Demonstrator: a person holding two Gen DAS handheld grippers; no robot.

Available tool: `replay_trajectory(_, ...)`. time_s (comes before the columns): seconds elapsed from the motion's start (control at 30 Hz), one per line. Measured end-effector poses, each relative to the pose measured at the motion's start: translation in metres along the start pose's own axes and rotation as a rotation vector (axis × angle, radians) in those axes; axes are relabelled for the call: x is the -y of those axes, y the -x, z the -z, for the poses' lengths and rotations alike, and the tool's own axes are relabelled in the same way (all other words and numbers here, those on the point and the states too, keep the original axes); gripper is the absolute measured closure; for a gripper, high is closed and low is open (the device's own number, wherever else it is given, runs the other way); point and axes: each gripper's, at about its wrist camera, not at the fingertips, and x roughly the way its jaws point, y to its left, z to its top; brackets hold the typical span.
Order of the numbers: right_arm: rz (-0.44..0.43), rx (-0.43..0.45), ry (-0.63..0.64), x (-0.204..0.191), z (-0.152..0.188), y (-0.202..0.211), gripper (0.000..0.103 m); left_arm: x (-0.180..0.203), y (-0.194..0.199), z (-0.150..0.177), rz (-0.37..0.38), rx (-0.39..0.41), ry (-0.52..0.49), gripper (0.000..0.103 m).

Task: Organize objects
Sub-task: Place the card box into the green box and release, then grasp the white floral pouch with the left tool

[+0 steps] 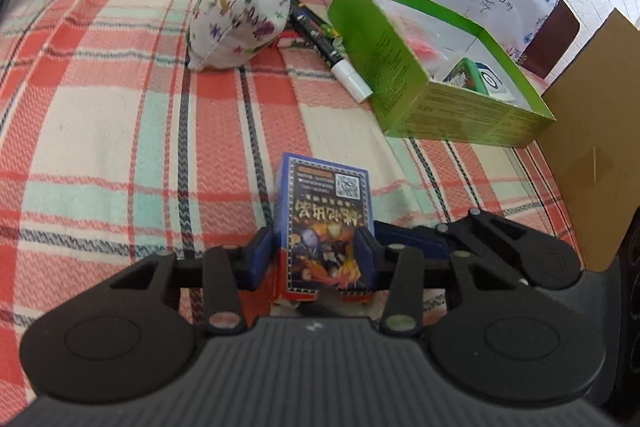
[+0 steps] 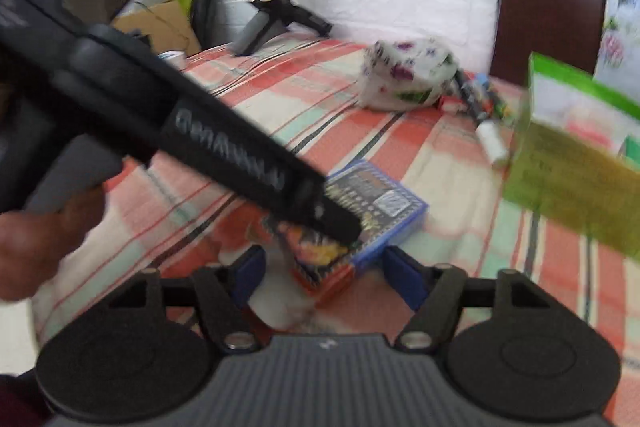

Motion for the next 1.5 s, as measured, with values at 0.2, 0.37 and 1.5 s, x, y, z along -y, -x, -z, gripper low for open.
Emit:
replay_trajectory(0.2, 0.119, 0.213, 0.022, 0.015, -0.013, 0.045, 0.046, 0.034, 0.027, -0.037, 0.069, 0.113, -0.055, 0.057)
replay_trajectory(0.37, 0.232, 0.302, -0.001, 0.056, -0.033, 0.060, 0.045, 0.084, 0.017, -0.083, 0.075, 0.175, -0.162, 0.057)
replay_trajectory(1.5, 0.061, 0.172, -0.123, 0.043, -0.040, 0.010, 0.036, -0.061, 0.024, -0.027, -0.349, 0.165, 0.145, 0.035)
